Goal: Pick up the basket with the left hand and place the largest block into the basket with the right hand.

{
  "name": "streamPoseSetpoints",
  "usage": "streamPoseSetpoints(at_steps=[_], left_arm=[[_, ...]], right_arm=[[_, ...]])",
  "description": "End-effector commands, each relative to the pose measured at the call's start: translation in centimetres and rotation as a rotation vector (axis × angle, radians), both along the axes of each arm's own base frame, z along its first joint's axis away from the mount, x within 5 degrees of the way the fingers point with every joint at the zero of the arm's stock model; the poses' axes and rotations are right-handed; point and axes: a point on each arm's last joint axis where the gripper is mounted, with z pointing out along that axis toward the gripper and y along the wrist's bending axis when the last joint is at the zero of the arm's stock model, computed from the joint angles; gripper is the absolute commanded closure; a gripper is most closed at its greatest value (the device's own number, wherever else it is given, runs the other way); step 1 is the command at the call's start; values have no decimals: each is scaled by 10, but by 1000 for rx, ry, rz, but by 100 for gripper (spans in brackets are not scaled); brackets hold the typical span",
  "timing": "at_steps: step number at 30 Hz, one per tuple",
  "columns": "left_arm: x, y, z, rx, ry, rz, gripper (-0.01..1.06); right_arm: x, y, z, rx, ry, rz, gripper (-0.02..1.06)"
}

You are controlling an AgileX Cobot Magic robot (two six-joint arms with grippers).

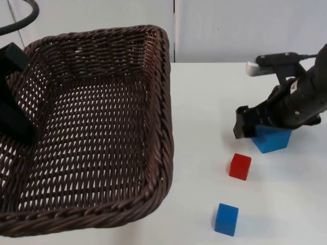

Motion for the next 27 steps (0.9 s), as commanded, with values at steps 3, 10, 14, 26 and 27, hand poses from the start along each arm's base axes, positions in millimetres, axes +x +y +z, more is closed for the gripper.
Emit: streamPoseSetpoints(at_steps=[3,10,14,26,27], left_arm=[[-1,-1,4,-19,-11,18,105],[-1,-1,4,-19,-11,18,105],[-1,-1,4,-19,-11,18,105],[-1,-1,4,-18,-12,19,105],[-1,-1,4,-18,-12,19,105]], right_arm=[[2,3,-4,4,-11,6,-1],[1,3,-9,-1,4,6,2],[1,3,-9,-1,4,6,16],[-8,-1,55,-19,-20,33,105],[-8,-1,55,-19,-20,33,105]])
